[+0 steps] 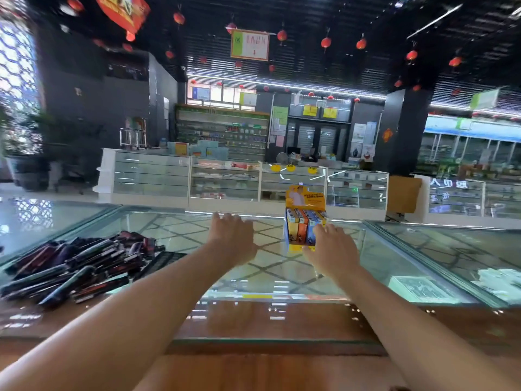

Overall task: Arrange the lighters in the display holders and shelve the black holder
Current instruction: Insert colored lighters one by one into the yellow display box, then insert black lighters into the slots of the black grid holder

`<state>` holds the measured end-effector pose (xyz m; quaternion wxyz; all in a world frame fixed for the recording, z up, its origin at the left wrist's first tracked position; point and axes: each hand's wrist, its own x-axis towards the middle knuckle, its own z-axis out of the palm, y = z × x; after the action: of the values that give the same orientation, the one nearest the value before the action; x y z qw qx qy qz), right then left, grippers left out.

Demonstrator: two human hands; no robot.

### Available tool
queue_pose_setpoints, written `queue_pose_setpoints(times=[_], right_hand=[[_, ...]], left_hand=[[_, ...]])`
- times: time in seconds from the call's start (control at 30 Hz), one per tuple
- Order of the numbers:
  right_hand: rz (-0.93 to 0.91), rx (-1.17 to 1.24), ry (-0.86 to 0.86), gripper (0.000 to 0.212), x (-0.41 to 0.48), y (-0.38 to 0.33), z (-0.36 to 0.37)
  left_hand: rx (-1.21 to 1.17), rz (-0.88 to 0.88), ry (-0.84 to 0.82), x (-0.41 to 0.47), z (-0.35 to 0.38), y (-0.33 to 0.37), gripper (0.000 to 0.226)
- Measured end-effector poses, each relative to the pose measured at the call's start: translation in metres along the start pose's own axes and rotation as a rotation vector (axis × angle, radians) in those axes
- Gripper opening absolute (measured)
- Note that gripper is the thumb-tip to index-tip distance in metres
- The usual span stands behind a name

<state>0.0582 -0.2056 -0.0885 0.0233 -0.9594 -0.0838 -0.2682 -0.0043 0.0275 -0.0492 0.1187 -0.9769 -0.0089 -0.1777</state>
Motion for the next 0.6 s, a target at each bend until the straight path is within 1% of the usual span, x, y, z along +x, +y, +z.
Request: queue_pose_setpoints(times=[0.17, 0.3, 0.47, 0.6], right_hand=[[-0.121, 0.089, -0.123, 0.043, -0.03, -0.071, -0.039], [-0.19, 0.15, -0.156, 0.034, -0.053, -0.126, -0.066], [-0.269, 0.202, -0.184, 0.043, -0.07, -0.165, -0.085], [-0.296, 0.243, -0.158, 0.043, -0.082, -0.182, -0.088]], left_hand=[[0.006, -0.035, -0.043, -0.061, -0.025, -0.054, 0.057], [0.091, -0.065, -0.051, -0.107, -0.051, -0.109, 0.055], [0.15, -0.147, -0.105, -0.149, -0.079, -0.156, 0.055], [0.151, -0.184, -0.126, -0.17, -0.091, -0.169, 0.054]])
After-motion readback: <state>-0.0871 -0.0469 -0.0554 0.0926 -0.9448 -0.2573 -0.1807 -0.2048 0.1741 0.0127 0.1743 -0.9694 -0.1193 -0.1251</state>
